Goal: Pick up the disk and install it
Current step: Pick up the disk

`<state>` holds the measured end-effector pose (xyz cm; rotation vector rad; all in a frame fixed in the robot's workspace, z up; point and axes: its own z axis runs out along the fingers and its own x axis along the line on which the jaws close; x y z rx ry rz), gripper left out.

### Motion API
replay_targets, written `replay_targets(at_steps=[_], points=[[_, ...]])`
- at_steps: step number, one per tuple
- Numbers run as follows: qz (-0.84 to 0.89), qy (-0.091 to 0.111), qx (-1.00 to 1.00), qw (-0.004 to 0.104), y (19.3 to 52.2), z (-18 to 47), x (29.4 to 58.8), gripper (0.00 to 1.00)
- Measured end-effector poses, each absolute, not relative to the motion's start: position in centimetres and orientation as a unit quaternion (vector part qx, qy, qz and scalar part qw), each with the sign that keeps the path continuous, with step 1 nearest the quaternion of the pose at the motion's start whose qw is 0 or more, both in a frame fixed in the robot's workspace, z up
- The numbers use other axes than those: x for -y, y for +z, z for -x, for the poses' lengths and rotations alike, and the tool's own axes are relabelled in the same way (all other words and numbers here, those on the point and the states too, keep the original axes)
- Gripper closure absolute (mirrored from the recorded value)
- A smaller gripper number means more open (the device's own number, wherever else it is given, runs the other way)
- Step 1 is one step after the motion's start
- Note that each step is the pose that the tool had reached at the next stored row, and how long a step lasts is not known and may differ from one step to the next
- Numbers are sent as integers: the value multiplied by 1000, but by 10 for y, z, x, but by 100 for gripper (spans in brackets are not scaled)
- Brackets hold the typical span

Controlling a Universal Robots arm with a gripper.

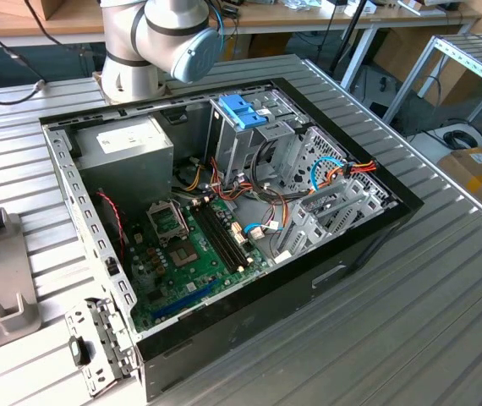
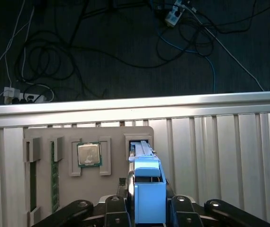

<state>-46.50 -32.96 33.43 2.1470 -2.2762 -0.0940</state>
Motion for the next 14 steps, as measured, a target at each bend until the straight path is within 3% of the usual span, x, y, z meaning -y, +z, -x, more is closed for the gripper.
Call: replay_targets(at_steps=[14], points=[[-686, -30, 727, 6, 349, 465, 330, 63]])
